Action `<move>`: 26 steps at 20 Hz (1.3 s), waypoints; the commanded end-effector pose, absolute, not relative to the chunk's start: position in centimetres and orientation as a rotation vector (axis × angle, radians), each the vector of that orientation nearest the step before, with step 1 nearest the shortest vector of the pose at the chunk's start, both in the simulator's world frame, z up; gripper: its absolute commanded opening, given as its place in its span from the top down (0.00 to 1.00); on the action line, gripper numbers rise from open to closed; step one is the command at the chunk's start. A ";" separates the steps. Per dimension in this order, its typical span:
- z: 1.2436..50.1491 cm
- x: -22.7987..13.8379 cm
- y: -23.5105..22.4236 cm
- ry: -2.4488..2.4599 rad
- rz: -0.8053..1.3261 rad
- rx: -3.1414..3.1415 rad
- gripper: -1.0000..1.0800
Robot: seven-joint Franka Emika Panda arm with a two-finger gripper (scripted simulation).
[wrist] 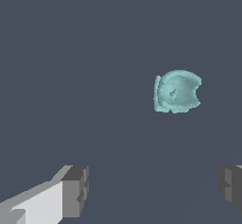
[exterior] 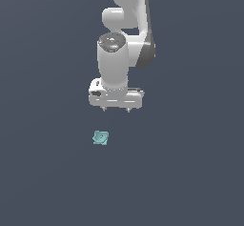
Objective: Pick up the object and move it to a goal position.
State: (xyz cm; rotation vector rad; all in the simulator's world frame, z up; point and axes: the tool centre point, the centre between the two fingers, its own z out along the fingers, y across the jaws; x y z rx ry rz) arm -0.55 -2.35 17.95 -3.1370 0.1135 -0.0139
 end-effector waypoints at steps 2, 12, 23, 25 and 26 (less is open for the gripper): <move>18.0 -0.5 -2.4 0.114 -0.014 -3.137 0.04; 19.2 -0.9 -3.2 0.122 -0.039 -3.137 0.04; 17.1 1.0 -4.7 0.134 -0.030 -3.138 0.04; 16.3 1.7 -5.3 0.138 -0.026 -3.138 0.04; 15.8 2.0 -5.7 0.141 -0.024 -3.138 0.04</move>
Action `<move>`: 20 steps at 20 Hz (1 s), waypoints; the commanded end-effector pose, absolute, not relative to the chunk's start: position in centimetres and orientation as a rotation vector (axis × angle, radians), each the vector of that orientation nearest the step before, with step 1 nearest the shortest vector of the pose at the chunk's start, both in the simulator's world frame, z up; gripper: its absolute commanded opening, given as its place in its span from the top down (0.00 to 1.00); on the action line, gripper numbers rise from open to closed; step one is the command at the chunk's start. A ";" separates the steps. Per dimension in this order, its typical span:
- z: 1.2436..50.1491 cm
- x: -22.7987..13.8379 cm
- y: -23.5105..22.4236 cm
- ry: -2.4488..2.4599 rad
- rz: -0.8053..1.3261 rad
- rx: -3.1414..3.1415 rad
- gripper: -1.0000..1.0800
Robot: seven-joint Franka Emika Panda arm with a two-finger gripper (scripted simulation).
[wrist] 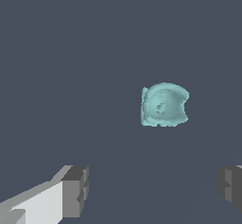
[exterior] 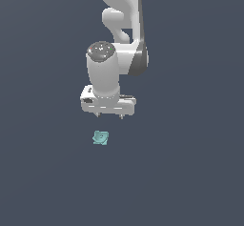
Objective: Pick up the object and move it to a goal position.
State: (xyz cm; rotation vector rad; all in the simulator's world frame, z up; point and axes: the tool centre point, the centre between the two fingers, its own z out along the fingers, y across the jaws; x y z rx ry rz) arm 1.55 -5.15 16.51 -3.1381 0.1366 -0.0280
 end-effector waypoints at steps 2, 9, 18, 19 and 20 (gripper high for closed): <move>14.7 2.8 -6.4 0.146 -0.020 -3.138 0.04; 11.0 4.8 -8.9 0.163 -0.007 -3.138 0.04; 9.0 5.7 -10.3 0.172 0.000 -3.137 0.04; 9.0 5.7 -10.3 0.172 0.000 -3.137 0.04; 9.0 5.6 -10.2 0.172 0.001 -3.137 0.04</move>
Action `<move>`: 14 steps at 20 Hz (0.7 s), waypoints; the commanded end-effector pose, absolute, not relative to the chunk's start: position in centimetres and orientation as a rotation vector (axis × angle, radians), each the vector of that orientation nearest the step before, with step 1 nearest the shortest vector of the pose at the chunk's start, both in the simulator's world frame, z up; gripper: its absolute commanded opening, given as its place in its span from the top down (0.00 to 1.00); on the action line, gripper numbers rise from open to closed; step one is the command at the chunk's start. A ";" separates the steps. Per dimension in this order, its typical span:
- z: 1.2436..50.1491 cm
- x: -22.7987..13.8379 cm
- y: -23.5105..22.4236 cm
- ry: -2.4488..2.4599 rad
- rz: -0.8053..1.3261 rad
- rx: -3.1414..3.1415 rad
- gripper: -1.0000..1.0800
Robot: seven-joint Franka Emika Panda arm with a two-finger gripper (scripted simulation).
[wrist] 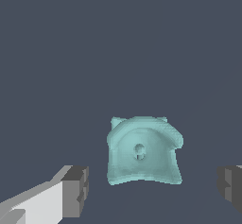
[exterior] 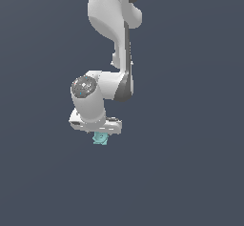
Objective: Pick up the object and move it to a goal position.
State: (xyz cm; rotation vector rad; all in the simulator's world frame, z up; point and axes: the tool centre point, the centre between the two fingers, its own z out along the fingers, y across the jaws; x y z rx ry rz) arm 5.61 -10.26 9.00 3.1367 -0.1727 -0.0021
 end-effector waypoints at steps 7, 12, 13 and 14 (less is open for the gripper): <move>7.2 5.6 -10.3 -0.172 -0.001 3.137 0.04; 4.6 5.6 -10.3 -0.172 0.000 3.137 0.04; 4.3 5.6 -10.3 -0.172 0.000 3.137 0.04; 4.1 5.6 -10.3 -0.172 0.000 3.137 0.04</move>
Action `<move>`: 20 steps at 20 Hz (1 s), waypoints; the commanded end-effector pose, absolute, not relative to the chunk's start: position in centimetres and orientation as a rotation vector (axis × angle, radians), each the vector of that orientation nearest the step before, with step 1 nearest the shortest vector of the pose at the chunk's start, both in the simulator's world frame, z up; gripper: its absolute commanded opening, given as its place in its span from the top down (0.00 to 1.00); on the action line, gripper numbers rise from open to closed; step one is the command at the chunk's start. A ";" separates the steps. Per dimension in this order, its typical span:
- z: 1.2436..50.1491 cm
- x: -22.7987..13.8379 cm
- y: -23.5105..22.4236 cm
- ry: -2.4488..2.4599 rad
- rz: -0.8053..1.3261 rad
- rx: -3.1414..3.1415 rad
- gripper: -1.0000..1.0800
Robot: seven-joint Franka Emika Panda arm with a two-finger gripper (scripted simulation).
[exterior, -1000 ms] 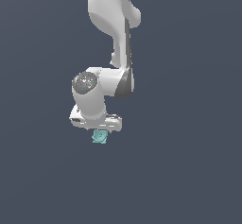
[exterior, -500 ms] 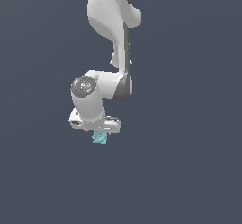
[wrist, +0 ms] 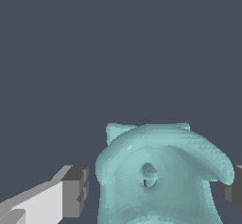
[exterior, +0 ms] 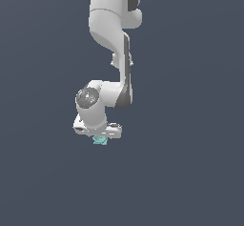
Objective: Pick up the object and move it to a goal position.
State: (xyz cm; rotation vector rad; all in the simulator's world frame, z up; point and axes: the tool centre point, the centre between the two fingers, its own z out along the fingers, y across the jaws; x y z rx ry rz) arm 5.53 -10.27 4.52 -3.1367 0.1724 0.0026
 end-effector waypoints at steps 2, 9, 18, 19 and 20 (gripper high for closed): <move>3.9 5.7 -10.3 0.172 0.000 -3.137 0.04; 3.9 5.7 -10.3 0.172 0.000 -3.137 1.00; 4.2 5.7 -10.2 0.172 0.000 -3.137 1.00; 4.4 5.7 -10.2 0.172 0.000 -3.137 1.00; 4.6 5.6 -10.1 0.172 0.000 -3.137 1.00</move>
